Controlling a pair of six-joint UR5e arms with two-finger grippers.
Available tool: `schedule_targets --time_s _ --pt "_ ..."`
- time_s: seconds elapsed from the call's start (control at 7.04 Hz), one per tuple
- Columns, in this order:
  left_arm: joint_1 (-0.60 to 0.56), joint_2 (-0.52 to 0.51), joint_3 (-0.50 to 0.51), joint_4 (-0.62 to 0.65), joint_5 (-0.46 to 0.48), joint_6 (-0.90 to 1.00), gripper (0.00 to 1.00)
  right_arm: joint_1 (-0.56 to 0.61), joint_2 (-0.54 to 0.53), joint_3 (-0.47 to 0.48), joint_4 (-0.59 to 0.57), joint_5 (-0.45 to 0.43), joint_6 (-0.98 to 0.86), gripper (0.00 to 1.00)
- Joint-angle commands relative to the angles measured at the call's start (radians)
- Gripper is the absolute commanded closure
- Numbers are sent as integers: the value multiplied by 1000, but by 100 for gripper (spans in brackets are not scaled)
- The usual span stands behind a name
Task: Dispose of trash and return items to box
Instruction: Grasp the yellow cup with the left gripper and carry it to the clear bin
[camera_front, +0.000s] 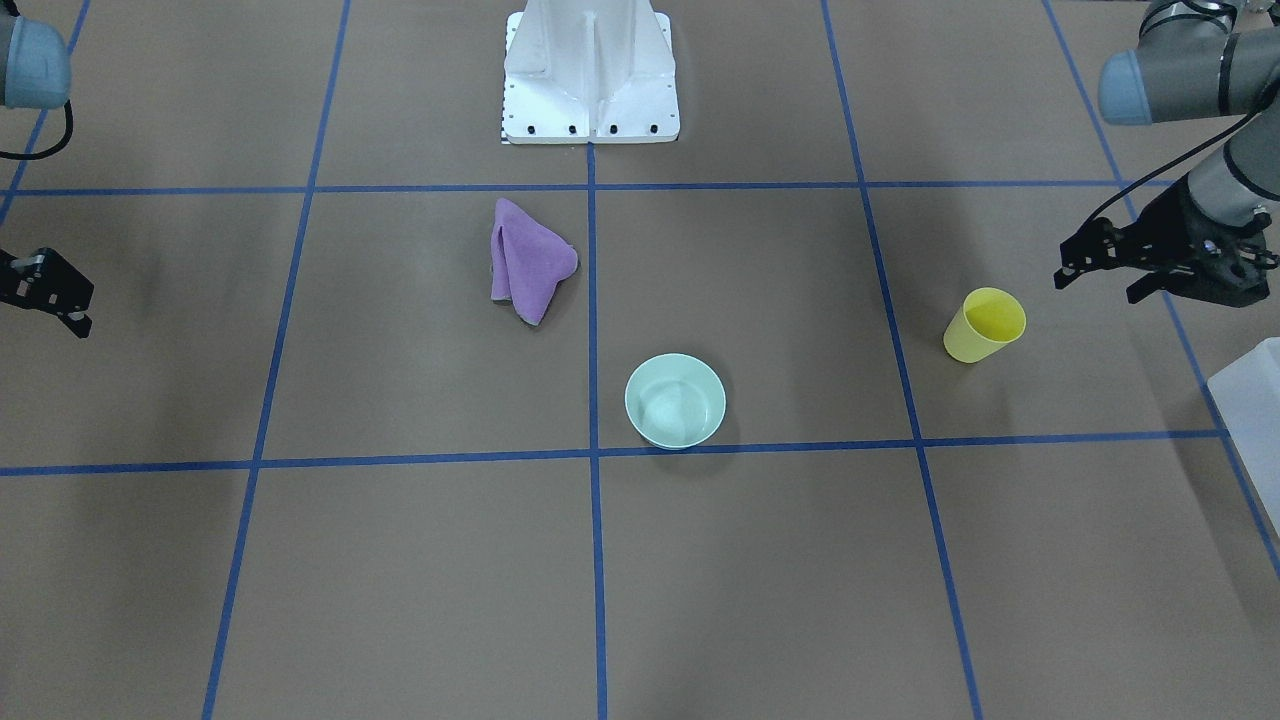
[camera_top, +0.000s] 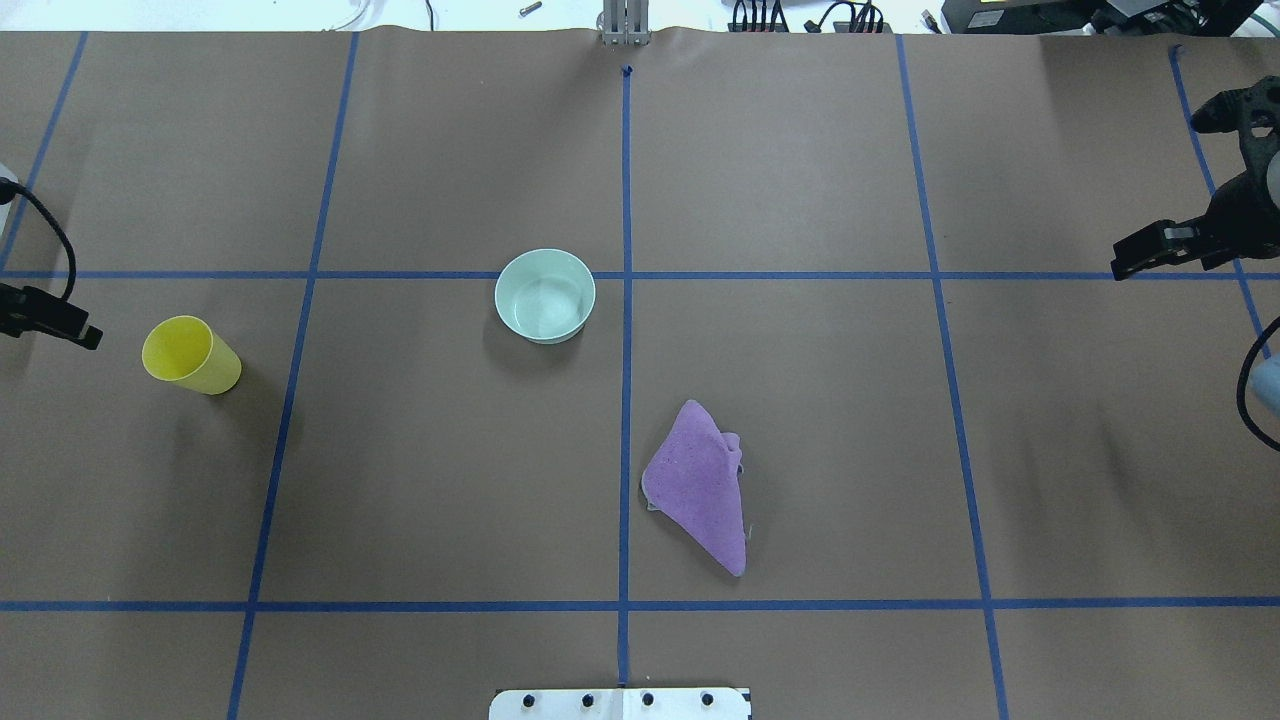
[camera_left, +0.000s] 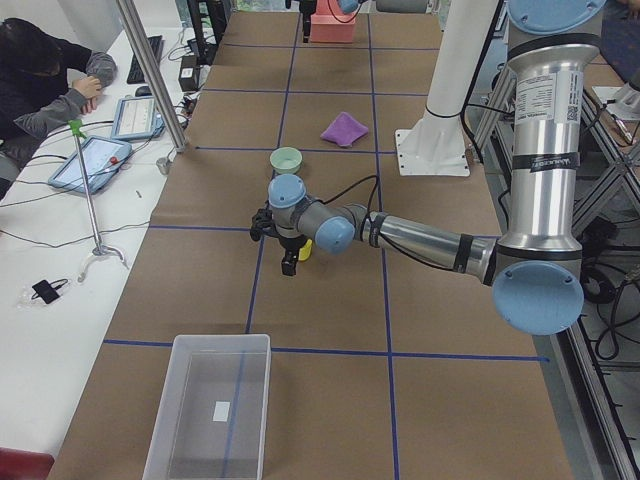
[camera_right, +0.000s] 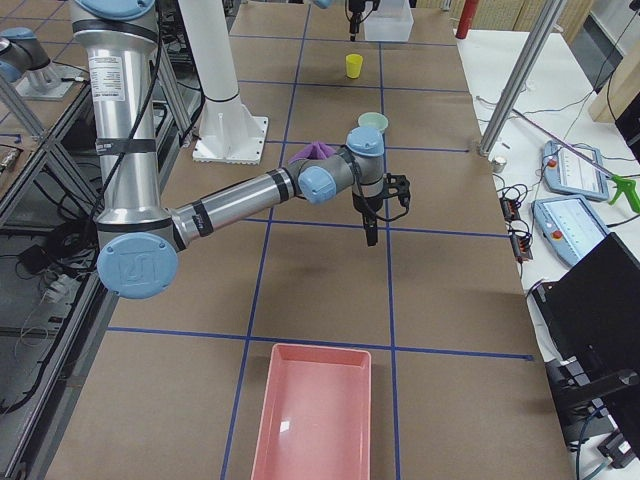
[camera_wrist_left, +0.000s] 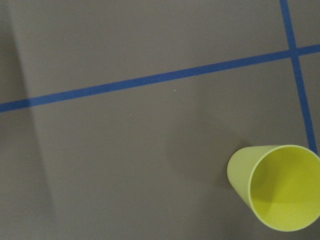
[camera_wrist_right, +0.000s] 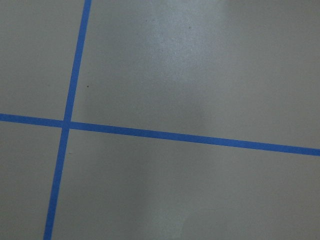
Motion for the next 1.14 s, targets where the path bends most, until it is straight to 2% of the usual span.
schedule_targets --time_s 0.0,0.28,0.43,0.57,0.71,0.85,0.99 --pt "32 -45 54 -23 0 -43 2 -8 1 1 0 -10 3 0" --pt "58 -70 72 -23 0 -46 2 -10 -1 1 0 -13 3 0" --pt "66 -78 86 -24 0 -51 6 -10 -1 1 0 -13 3 0" --pt "70 -87 103 -24 0 -51 41 -11 -1 1 0 -13 2 0" --pt "76 -104 120 -24 0 -51 70 -13 -1 -1 0 -13 2 0" --pt "78 -113 120 -24 -1 -52 93 -16 -1 -2 0 -14 2 0" --pt "78 -115 117 -29 -1 -52 100 -19 -1 -2 2 -14 2 0"
